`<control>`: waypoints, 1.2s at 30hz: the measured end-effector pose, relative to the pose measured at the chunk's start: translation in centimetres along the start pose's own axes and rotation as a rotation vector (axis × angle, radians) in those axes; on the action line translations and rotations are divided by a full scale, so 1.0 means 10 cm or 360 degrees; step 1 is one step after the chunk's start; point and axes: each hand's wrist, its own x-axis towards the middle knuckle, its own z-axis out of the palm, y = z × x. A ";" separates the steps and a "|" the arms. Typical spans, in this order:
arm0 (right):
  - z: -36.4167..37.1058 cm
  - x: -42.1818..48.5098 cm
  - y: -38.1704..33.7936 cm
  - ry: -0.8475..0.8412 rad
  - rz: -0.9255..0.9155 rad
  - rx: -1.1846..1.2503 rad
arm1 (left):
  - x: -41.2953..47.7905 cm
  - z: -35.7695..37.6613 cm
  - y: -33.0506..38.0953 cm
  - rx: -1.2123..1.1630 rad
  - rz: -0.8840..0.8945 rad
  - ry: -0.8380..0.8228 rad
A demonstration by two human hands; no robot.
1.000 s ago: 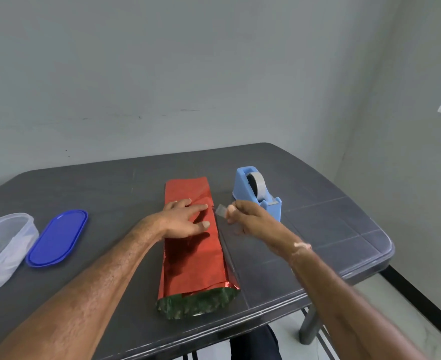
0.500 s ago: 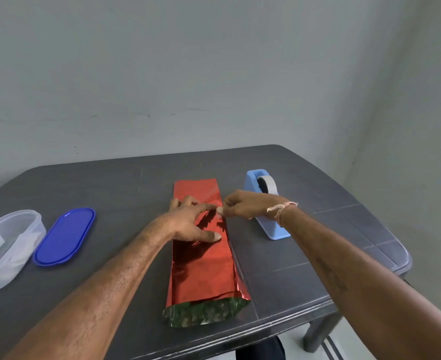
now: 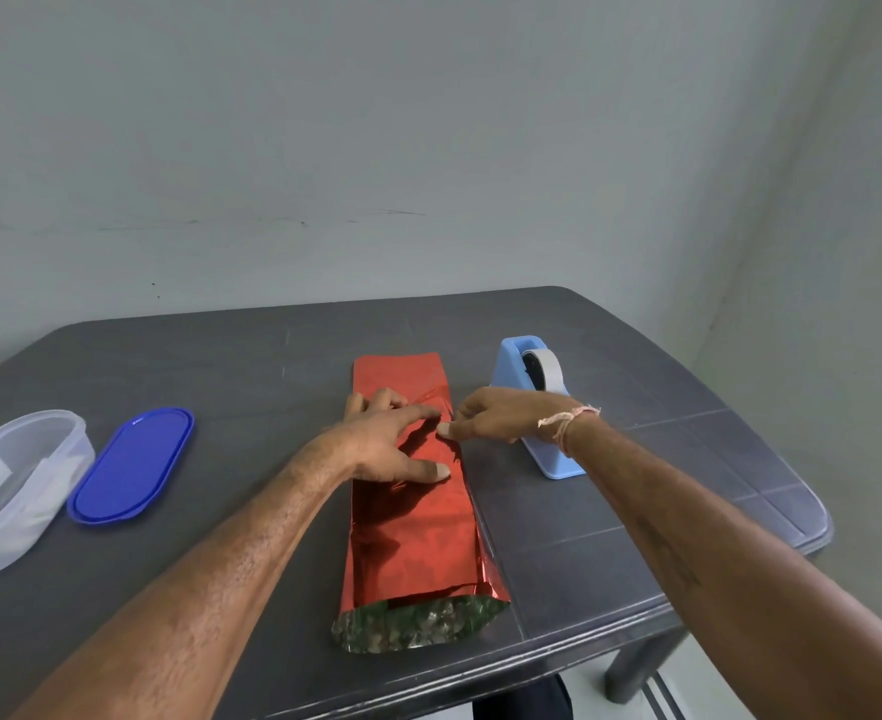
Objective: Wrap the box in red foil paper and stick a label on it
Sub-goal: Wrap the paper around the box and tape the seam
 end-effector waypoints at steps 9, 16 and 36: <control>0.10 0.04 0.15 -0.0183 0.0015 0.0528 | 0.00 0.00 -0.01 0.0026 -0.0003 -0.0019; 0.19 0.15 0.31 -0.0228 -0.0047 0.0712 | -0.01 -0.01 -0.02 0.0014 0.0006 -0.0032; 0.58 0.21 0.51 0.0361 -0.0167 0.1050 | 0.00 0.00 -0.02 -0.0013 0.0039 -0.0020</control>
